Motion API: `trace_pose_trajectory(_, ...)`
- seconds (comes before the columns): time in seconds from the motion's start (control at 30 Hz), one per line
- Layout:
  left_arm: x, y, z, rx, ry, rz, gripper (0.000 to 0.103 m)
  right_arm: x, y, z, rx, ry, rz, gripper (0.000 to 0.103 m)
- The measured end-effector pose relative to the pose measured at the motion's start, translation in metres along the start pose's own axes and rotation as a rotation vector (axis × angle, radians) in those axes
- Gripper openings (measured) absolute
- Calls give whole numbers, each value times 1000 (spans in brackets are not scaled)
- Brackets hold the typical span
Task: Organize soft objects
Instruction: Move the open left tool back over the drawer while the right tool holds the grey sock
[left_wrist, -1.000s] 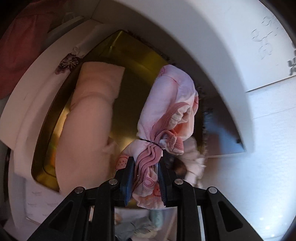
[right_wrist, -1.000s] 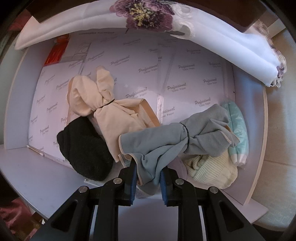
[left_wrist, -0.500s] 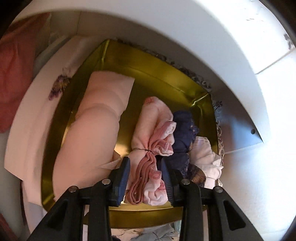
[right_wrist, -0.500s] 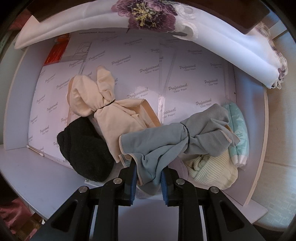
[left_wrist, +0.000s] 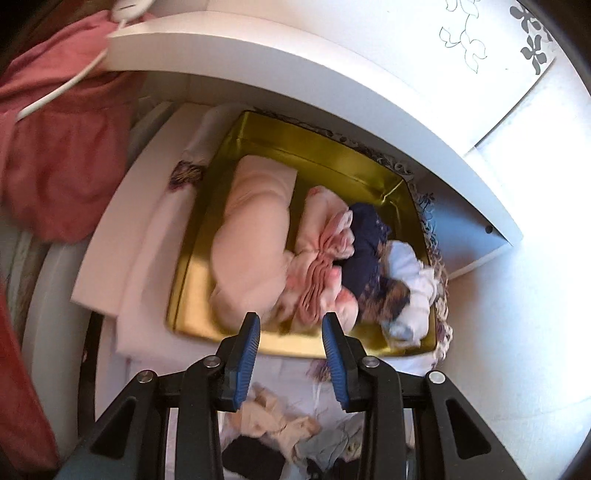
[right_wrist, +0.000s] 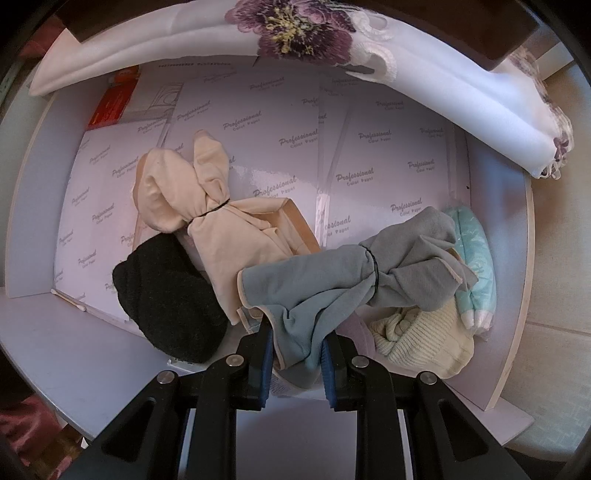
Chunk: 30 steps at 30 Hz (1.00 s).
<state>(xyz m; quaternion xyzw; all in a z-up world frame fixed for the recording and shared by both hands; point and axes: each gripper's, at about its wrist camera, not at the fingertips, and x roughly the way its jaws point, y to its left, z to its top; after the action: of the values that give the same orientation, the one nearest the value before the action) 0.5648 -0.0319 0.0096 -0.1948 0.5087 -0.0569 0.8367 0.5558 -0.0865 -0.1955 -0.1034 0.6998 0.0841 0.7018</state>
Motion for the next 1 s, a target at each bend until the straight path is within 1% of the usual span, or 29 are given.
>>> trace_pose_trajectory(0.13,-9,10,-23,-8,3,22,35,0,-1,0,1,-2,0,24)
trace_pose_trajectory(0.23,-13,21,-41,-34,28,46,35,0,-2,-1,4,-2,1,24)
trace_pose_trajectory(0.47,7,52,-95,-84,164,144,35,-1,-6,-2,14,-4,9,24)
trace_pose_trajectory(0.63,27,61,-126,-45,251,204,35,-1,-8,-3,15,-4,8,23)
trace_pose_trajectory(0.73,35,62,-135,2,270,231,35,-1,-8,-3,11,-6,5,23)
trace_pose_trajectory(0.83,46,68,-144,47,295,278,35,-1,-7,-3,10,-7,4,23)
trace_pose_trajectory(0.87,49,71,-146,40,307,282,35,-1,-7,-3,9,-7,3,23)
trace_pose_trajectory(0.93,57,75,-151,22,351,268,35,-1,-6,-3,7,-9,0,23)
trace_pose_trajectory(1.0,63,77,-155,23,380,269,35,-1,-4,-4,4,-10,-2,23)
